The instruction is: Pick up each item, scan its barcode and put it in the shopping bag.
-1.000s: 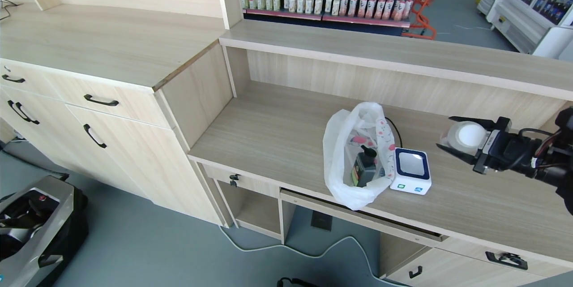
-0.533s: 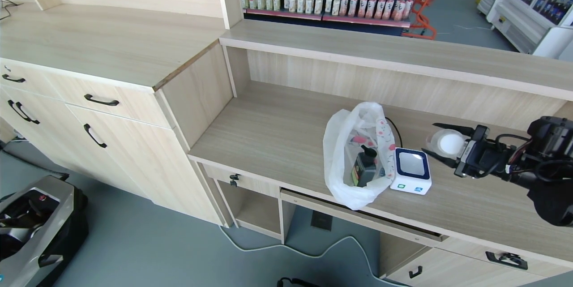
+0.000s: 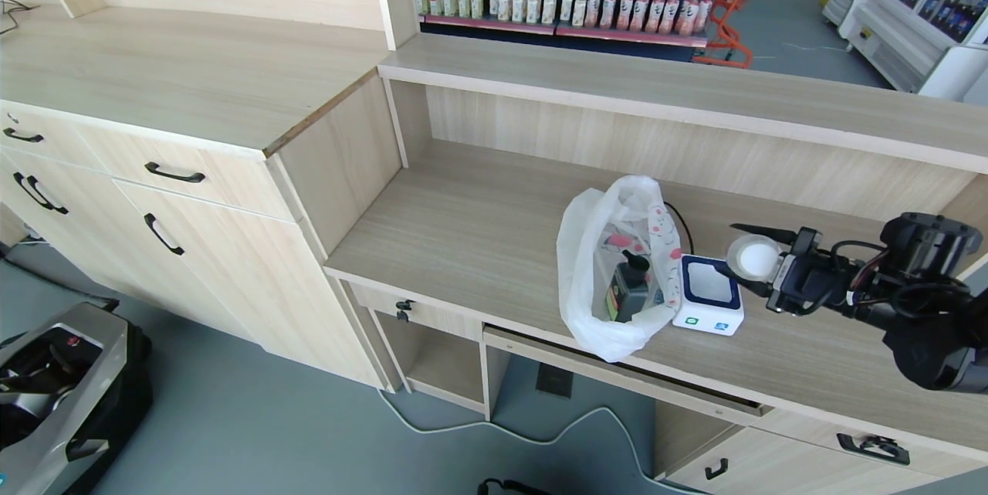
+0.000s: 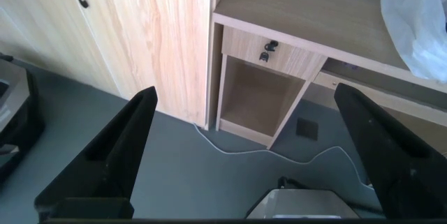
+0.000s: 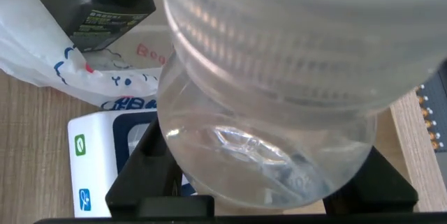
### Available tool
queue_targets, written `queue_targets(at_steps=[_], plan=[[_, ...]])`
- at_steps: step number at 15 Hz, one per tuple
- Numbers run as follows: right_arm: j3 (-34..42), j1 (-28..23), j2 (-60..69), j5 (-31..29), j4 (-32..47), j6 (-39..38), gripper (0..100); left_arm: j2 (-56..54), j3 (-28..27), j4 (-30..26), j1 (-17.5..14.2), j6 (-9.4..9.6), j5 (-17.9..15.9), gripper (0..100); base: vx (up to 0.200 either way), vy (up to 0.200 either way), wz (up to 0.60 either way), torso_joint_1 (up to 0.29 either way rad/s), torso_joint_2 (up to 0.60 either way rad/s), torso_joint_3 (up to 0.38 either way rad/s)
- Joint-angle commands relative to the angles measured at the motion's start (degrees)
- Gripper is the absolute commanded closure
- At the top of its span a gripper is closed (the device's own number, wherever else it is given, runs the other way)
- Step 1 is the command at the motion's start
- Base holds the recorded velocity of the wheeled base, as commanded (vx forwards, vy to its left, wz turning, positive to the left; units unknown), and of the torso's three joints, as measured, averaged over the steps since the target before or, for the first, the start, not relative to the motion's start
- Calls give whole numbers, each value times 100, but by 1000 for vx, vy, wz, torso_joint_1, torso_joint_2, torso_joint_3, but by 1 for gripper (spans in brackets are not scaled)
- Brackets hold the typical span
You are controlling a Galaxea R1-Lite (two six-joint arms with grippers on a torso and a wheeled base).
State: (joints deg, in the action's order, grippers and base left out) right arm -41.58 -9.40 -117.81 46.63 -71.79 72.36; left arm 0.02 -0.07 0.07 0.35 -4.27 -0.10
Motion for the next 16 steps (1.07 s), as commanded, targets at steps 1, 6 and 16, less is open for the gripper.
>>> queue_targets(at_steps=[1, 6, 16], plan=[[-34, 17, -128, 4, -2, 15, 100, -2, -1, 1, 0, -4, 1, 0, 0, 0, 0, 0, 0, 0], [-491, 395, -550, -5, -221, -21, 100, -2, -1, 1, 0, -4, 1, 0, 0, 0, 0, 0, 0, 0], [-641, 500, -910, -31, -353, 15, 100, -2, 7, 1, 0, -4, 1, 0, 0, 0, 0, 0, 0, 0]])
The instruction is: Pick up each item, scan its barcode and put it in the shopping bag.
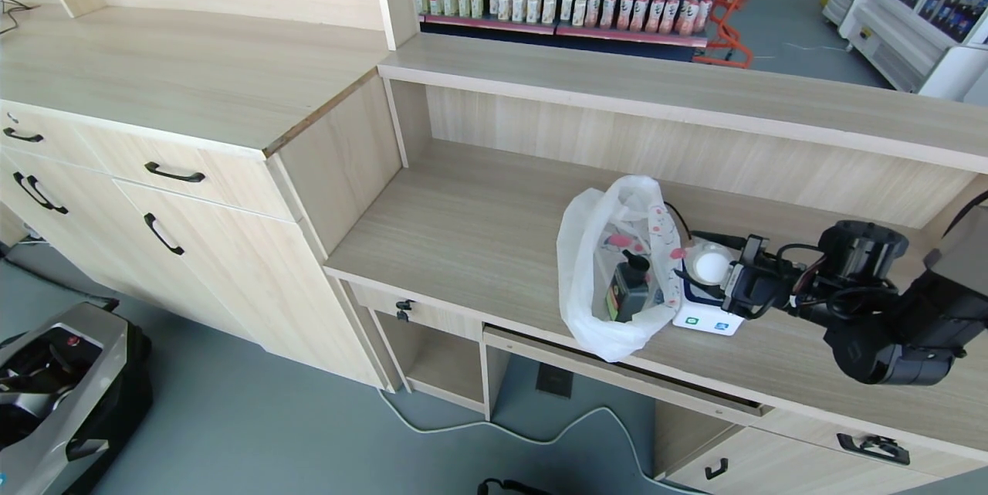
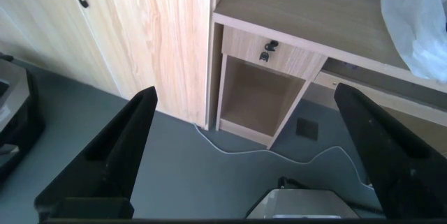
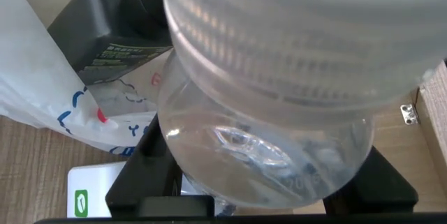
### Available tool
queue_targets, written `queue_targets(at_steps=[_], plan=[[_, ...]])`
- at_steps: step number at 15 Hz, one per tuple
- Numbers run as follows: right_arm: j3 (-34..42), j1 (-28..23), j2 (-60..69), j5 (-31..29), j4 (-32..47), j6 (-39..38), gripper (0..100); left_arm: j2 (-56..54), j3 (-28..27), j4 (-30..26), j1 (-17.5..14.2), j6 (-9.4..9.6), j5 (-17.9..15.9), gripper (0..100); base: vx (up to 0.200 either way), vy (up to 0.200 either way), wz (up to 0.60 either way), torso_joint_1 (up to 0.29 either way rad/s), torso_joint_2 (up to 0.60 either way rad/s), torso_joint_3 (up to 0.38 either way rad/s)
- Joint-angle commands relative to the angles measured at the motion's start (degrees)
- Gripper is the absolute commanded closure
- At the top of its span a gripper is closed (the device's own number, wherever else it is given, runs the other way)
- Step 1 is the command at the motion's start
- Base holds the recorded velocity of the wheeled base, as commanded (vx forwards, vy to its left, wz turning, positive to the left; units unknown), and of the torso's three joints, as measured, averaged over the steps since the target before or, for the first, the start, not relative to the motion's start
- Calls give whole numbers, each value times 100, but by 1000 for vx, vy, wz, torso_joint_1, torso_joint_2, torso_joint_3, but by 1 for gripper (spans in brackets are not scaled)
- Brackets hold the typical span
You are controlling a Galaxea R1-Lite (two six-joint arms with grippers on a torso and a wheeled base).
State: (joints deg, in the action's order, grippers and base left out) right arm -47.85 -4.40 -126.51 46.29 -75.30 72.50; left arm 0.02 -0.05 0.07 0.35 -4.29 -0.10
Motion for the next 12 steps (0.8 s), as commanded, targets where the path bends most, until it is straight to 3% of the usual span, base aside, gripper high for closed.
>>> queue_targets(at_steps=[1, 12], plan=[[-23, 1, -49, 3, -2, -8, 100, -2, -4, 1, 0, -2, 1, 0, 0, 0, 0, 0, 0, 0], [-155, 1, -137, 3, -134, -16, 100, -2, -4, 1, 0, -2, 1, 0, 0, 0, 0, 0, 0, 0]])
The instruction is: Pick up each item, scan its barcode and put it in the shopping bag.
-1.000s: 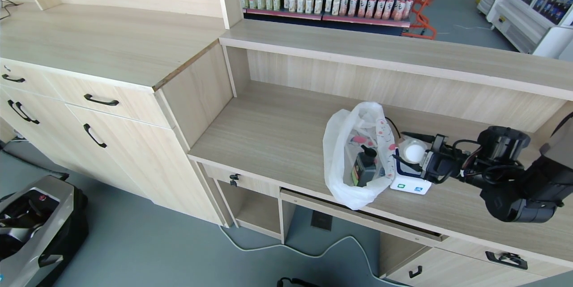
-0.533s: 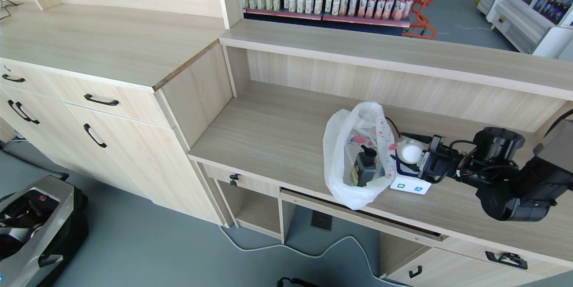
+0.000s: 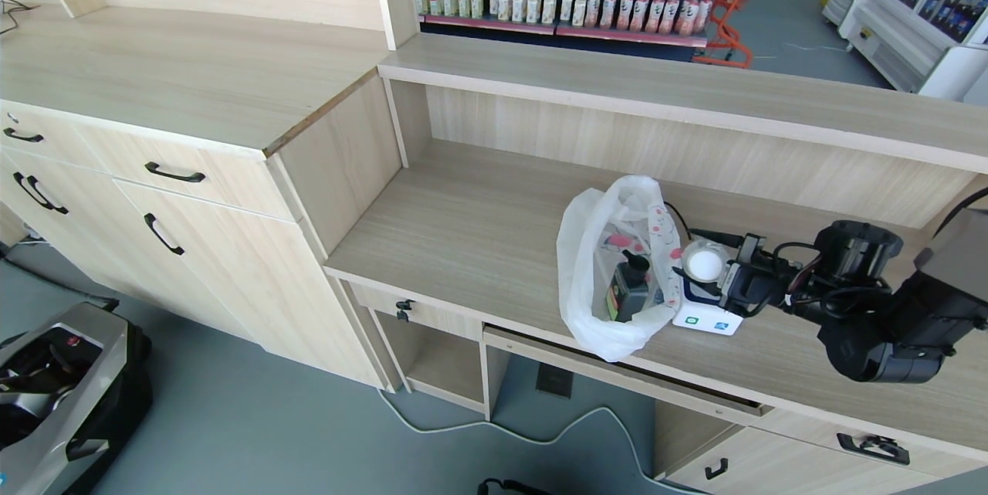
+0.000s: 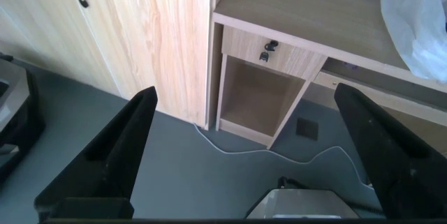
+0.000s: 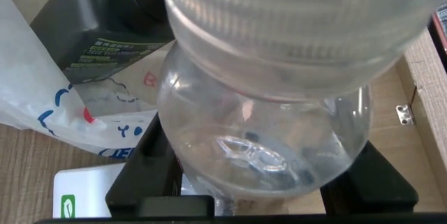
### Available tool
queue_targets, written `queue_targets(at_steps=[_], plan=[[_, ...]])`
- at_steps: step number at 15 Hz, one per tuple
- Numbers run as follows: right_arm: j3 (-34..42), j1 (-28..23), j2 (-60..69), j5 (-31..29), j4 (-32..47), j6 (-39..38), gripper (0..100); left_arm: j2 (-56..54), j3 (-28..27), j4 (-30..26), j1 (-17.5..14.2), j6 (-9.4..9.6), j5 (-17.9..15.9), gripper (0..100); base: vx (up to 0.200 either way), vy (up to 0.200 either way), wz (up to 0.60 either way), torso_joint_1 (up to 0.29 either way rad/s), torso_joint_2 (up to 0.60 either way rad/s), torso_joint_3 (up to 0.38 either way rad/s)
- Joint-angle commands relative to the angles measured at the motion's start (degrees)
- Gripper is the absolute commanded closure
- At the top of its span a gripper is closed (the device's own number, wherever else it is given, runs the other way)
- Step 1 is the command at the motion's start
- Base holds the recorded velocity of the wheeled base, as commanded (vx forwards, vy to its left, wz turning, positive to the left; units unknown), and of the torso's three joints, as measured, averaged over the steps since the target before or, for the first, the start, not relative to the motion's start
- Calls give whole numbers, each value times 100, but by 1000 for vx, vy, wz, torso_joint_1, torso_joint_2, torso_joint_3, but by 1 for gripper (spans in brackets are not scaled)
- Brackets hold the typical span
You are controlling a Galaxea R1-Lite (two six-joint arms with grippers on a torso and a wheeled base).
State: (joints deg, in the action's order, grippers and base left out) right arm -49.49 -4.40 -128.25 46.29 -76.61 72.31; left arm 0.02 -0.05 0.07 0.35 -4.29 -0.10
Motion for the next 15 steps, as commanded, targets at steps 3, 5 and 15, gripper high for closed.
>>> queue_targets(at_steps=[3, 5, 15], plan=[[54, -8, 256, 3, 23, -51, 100, -2, -4, 1, 0, -2, 1, 0, 0, 0, 0, 0, 0, 0], [256, -17, 590, 3, 32, -385, 100, -2, -4, 1, 0, -2, 1, 0, 0, 0, 0, 0, 0, 0], [1179, -369, 3200, -4523, 1385, -5069, 100, -2, -4, 1, 0, -2, 1, 0, 0, 0, 0, 0, 0, 0]])
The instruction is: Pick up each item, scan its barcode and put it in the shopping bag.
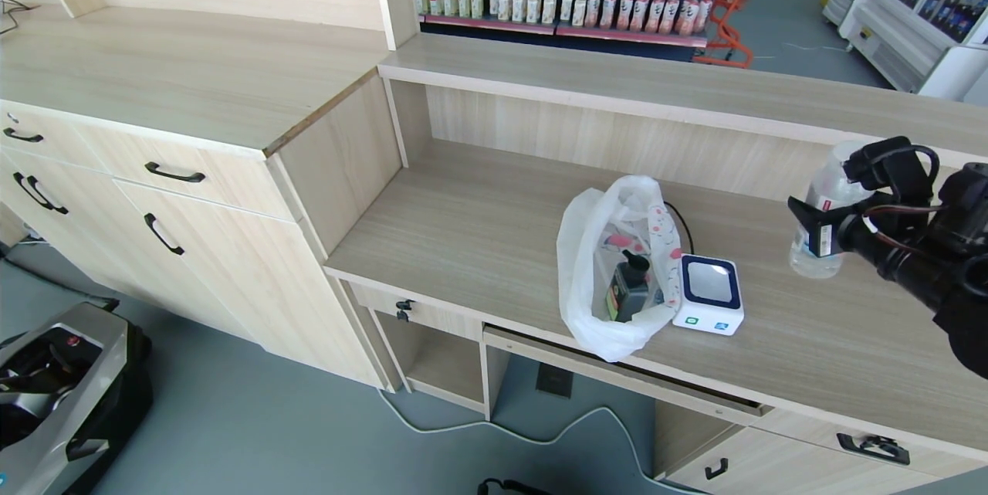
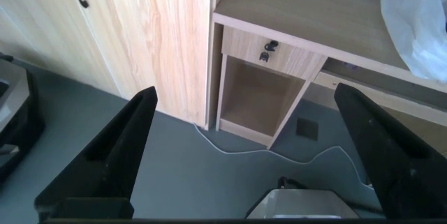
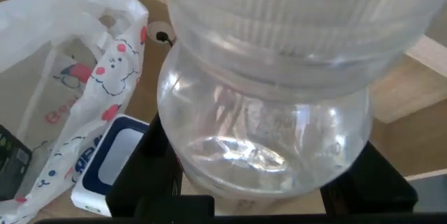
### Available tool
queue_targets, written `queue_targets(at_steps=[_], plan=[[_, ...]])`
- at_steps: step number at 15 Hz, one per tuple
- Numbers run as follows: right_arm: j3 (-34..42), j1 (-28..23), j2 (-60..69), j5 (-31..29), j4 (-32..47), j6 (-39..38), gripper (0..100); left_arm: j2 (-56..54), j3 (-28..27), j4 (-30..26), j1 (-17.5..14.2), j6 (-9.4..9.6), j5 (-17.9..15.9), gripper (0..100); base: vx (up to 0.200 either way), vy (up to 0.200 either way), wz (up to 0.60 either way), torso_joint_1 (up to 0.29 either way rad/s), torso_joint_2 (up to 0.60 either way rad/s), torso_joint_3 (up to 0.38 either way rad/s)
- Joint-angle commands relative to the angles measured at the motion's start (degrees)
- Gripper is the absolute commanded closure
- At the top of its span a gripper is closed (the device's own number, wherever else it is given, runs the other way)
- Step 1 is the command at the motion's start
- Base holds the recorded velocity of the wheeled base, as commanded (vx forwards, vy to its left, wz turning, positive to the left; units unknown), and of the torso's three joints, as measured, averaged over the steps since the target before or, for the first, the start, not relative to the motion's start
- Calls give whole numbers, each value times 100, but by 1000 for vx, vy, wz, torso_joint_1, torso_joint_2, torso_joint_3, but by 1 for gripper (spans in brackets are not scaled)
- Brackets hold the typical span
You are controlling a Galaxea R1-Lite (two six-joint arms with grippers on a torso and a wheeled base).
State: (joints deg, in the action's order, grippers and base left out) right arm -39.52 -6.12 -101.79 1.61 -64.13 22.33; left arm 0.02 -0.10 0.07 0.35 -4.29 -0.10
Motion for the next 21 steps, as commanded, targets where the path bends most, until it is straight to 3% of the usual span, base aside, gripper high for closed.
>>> queue_targets(at_steps=[1, 6, 10, 12, 14, 17, 21], plan=[[331, -320, 740, -64, 217, -71, 100, -2, 1, 1, 0, -2, 1, 0, 0, 0, 0, 0, 0, 0], [674, -909, 1082, -91, 156, 324, 100, -2, 10, 1, 0, -2, 1, 0, 0, 0, 0, 0, 0, 0], [727, -944, 1135, -47, 85, 403, 100, -2, 1, 1, 0, -2, 1, 0, 0, 0, 300, 0, -1, 4], [683, -698, 1082, -47, 50, 403, 100, -2, 1, 1, 0, -2, 1, 0, 0, 0, 600, 2, 2, 2], [551, -241, 643, 32, -574, 289, 100, -2, 1, 1, 0, -2, 1, 0, 0, 0, 600, 10, 0, 2], [111, 252, -271, 322, -1084, -265, 100, -2, 1, 1, 0, -2, 1, 0, 0, 0, 0, 0, 0, 0], [-38, 243, -1282, 446, -1426, -1003, 100, -2, 1, 1, 0, -2, 1, 0, 0, 0, 0, 0, 0, 0]])
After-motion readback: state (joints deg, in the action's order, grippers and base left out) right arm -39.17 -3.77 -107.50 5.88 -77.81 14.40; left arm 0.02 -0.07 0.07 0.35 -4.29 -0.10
